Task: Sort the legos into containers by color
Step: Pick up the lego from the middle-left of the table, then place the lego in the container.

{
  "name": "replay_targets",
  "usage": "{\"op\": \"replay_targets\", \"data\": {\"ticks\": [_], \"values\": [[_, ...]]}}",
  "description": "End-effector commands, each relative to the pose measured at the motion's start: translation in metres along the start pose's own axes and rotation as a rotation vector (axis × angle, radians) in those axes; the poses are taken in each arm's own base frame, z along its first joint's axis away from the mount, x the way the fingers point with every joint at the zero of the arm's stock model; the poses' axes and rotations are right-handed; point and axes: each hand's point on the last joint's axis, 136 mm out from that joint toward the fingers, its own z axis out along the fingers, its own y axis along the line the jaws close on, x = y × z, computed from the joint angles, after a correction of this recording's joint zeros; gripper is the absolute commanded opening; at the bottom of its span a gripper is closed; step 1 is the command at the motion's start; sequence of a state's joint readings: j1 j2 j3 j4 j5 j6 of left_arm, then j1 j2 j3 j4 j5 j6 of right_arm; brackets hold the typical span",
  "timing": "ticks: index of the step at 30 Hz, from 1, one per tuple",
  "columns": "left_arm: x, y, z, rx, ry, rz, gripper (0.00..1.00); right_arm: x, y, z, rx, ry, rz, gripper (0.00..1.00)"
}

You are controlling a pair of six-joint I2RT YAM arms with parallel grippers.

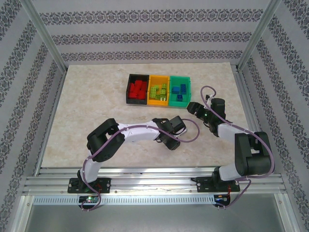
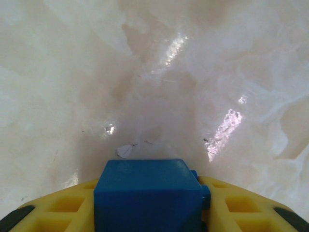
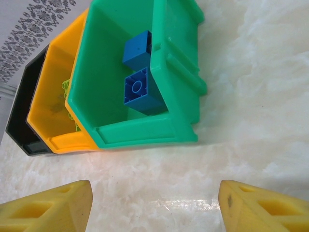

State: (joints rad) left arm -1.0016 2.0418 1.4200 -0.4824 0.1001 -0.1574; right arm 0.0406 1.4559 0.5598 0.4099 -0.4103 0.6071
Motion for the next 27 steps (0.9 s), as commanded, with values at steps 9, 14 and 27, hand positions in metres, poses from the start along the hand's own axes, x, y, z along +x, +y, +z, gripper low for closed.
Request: {"op": "replay_targets", "data": {"ticks": [9, 14, 27], "values": [[-0.092, 0.034, -0.045, 0.025, -0.288, -0.213, 0.33, -0.004, -0.007, -0.002, -0.021, -0.03, 0.047, 0.7], [-0.128, 0.064, -0.061, 0.142, -0.386, -0.359, 0.3, -0.005, -0.013, -0.003, -0.054, -0.036, 0.112, 0.7], [-0.203, 0.117, -0.086, 0.122, -0.489, -0.454, 0.33, 0.001, -0.018, 0.015, -0.156, -0.013, 0.253, 0.7]]}}
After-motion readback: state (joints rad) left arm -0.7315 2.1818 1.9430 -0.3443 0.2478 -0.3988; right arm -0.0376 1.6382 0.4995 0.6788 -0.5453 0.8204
